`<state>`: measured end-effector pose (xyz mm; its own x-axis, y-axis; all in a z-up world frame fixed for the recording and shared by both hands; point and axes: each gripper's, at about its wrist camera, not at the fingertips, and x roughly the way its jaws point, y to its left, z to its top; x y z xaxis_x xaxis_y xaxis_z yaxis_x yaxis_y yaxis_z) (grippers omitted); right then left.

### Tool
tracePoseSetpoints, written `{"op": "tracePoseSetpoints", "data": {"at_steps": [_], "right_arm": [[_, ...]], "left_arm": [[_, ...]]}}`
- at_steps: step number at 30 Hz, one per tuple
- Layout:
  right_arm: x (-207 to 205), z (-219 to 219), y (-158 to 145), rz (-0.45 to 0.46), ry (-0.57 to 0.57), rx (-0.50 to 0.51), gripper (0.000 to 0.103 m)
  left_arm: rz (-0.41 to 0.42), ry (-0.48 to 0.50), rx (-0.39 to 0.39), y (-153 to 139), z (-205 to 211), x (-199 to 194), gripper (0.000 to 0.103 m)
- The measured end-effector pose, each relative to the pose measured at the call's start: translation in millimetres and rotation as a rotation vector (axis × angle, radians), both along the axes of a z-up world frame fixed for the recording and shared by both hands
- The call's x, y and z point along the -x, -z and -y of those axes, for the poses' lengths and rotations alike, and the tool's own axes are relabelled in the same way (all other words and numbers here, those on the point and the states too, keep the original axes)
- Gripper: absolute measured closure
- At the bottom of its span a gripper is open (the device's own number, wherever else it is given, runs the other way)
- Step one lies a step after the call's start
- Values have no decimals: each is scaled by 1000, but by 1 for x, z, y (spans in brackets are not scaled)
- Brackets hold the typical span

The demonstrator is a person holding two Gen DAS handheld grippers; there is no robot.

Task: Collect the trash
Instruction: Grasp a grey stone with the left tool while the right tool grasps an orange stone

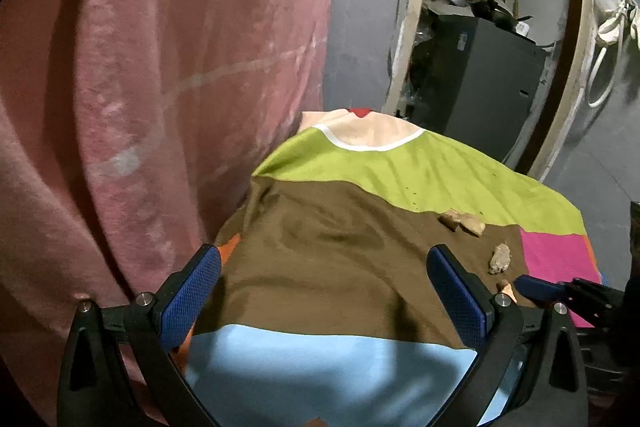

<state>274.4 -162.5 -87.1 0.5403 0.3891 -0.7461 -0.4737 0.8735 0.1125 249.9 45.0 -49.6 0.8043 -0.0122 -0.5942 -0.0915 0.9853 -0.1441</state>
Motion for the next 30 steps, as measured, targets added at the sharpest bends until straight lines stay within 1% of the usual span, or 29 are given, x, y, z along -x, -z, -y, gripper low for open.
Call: {"op": "tracePoseSetpoints", "data": {"at_steps": [2, 3, 4, 6, 10, 15, 19, 26, 27, 28, 29, 30], "right_arm": [[-1, 2, 0, -2, 1, -7, 58], [-1, 4, 1, -1, 3, -5, 66], [-1, 6, 1, -2, 3, -10, 67], [-1, 11, 1, -5, 5, -30, 68], [1, 21, -1, 13, 23, -38, 68], [6, 45, -9, 62, 66, -33, 68], [6, 67, -12, 81, 104, -36, 68], [4, 94, -14, 117, 150, -23, 68], [4, 98, -14, 118, 154, -25, 68], [4, 100, -14, 119, 156, -27, 68], [3, 102, -14, 120, 158, -30, 68], [3, 104, -14, 121, 159, -33, 68]], "left_arm": [[-2, 11, 8, -1, 2, -2, 2], [-4, 19, 11, -1, 4, -3, 2], [-5, 26, 13, -2, 7, -4, 2], [-9, 37, 15, -3, 11, -6, 2], [-19, 64, 24, -4, 21, -11, 2], [-26, 115, 19, -4, 38, -17, 2], [-45, 171, 12, -1, 57, -26, 2], [-97, 293, -29, 10, 96, -47, 4], [-106, 315, -36, 12, 102, -51, 7], [-114, 330, -41, 13, 106, -53, 13], [-131, 352, -51, 16, 112, -57, 17], [-149, 370, -62, 19, 118, -60, 23]]}}
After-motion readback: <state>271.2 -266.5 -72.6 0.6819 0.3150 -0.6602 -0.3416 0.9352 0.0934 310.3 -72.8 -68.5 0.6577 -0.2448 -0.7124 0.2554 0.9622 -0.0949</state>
